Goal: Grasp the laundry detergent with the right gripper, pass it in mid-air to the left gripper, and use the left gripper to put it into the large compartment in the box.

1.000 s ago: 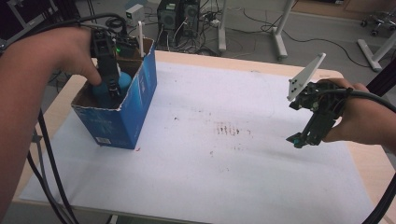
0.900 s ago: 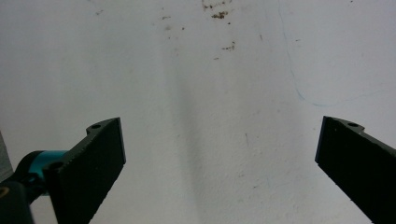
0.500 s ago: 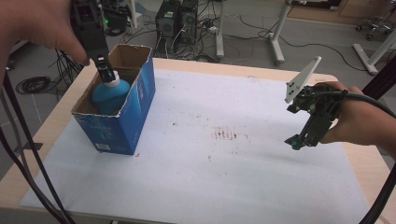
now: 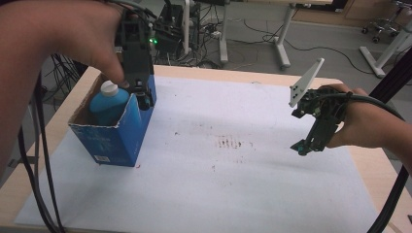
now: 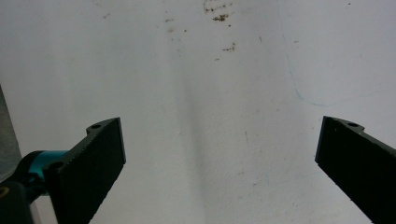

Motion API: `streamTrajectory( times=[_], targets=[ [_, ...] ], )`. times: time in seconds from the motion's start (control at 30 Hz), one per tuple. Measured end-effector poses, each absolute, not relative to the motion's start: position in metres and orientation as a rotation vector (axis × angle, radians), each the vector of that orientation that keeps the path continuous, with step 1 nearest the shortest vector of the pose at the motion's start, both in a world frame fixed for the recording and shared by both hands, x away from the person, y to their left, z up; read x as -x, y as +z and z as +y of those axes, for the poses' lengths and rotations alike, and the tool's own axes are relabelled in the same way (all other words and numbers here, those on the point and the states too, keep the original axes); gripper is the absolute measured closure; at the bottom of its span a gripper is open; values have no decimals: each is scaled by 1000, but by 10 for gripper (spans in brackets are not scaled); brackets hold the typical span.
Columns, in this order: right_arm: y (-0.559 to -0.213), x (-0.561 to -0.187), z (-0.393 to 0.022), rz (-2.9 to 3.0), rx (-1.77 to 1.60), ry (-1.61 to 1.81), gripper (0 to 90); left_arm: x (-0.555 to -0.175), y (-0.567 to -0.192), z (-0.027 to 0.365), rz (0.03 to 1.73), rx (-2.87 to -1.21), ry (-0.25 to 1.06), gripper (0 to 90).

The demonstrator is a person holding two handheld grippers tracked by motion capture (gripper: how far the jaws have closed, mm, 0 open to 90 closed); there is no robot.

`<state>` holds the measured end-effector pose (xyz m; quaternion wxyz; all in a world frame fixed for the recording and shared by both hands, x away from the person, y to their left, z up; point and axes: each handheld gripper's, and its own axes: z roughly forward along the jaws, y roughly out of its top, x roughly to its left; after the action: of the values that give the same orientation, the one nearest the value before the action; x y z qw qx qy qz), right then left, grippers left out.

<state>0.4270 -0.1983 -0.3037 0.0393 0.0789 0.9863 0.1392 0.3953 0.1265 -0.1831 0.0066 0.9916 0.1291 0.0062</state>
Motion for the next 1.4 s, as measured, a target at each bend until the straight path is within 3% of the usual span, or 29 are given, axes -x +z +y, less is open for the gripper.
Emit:
streamTrajectory(
  times=[0.37, 0.47, 0.67, 1.4],
  targets=[
    [-303, -429, -196, 3049, -236, 400, 7, -397, -230, 96, 226, -3103, -97, 58],
    [-305, -430, -194, 3055, -220, 390, 7, -398, -241, 88, 200, -3123, -63, 17],
    [-308, -431, -187, 3081, -164, 329, 7, -401, -256, 83, 177, -3132, -75, 17],
    [-315, -439, -181, 3103, -117, 237, 7, -400, -259, 86, 152, -3119, -85, 17]
  ],
)
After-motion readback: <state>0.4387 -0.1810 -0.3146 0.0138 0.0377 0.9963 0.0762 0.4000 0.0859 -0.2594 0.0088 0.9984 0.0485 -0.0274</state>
